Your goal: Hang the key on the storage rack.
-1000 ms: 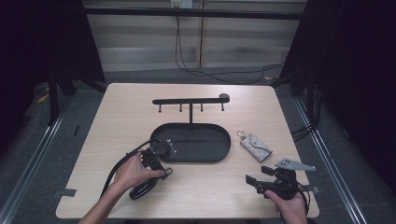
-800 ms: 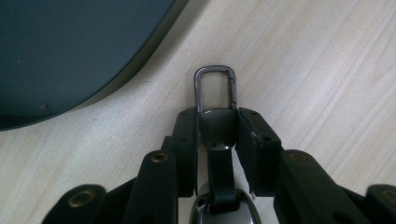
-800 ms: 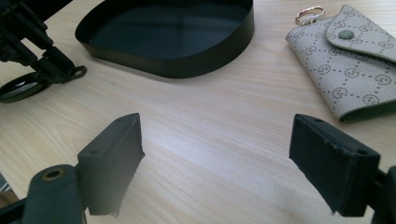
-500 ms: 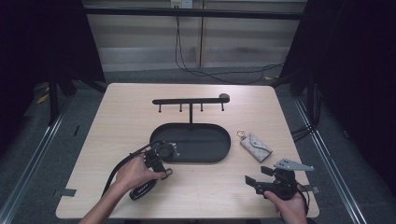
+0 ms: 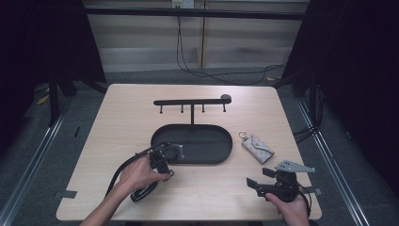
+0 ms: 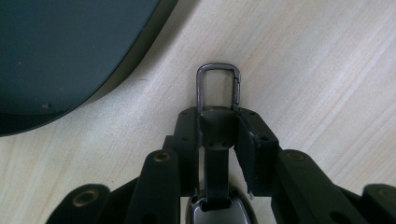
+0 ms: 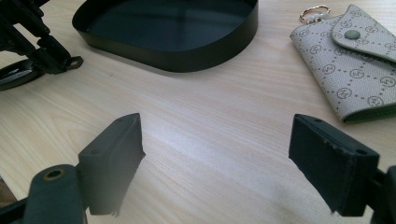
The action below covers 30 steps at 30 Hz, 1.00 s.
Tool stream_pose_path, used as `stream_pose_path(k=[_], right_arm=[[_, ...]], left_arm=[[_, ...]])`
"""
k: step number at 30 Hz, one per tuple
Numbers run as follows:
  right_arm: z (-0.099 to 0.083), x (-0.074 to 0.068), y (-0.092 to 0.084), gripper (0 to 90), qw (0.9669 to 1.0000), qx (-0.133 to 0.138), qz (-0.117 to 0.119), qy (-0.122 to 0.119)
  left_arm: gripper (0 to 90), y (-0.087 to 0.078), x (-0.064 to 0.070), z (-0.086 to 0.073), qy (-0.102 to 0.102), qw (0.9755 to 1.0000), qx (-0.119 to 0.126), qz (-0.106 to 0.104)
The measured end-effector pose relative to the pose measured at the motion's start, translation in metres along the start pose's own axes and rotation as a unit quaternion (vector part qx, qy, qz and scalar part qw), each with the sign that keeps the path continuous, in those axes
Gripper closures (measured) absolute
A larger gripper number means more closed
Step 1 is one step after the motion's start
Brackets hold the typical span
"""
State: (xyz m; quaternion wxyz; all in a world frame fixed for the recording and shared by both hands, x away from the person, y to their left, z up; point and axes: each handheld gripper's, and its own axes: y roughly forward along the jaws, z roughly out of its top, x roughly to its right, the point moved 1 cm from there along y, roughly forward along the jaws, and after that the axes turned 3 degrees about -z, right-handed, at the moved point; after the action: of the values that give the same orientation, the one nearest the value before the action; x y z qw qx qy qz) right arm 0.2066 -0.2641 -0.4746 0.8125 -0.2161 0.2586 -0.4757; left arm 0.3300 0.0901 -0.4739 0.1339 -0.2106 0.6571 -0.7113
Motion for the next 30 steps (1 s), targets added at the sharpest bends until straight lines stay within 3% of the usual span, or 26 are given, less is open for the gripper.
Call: stream_pose_path(k=[7, 10, 11, 18, 25, 30], right_arm=[[0.000, 0.000, 0.001, 17.5, 1.0000, -0.004, 0.002, 0.001], [0.000, 0.000, 0.001, 17.5, 1.0000, -0.005, 0.000, 0.000], [0.000, 0.000, 0.000, 17.5, 1.0000, -0.005, 0.000, 0.000], [0.000, 0.000, 0.001, 17.5, 1.0000, -0.006, -0.001, 0.001], [0.000, 0.000, 0.001, 17.5, 1.0000, -0.004, 0.000, 0.001], [0.000, 0.000, 0.001, 17.5, 1.0000, -0.006, -0.001, 0.000]], left_arm=[[70.8, -0.002, -0.009, -0.004, -0.001, 0.9995, 0.014, -0.029], [70.7, -0.002, -0.009, -0.006, -0.012, 0.9992, 0.018, -0.034], [70.8, -0.003, -0.010, -0.006, -0.006, 0.9993, 0.010, -0.037], [70.8, -0.013, -0.013, -0.012, -0.021, 0.9981, 0.033, -0.048], [70.8, -0.024, -0.019, -0.020, -0.028, 0.9975, 0.044, -0.048], [70.8, -0.033, -0.024, -0.021, -0.046, 0.9966, 0.053, -0.043]])
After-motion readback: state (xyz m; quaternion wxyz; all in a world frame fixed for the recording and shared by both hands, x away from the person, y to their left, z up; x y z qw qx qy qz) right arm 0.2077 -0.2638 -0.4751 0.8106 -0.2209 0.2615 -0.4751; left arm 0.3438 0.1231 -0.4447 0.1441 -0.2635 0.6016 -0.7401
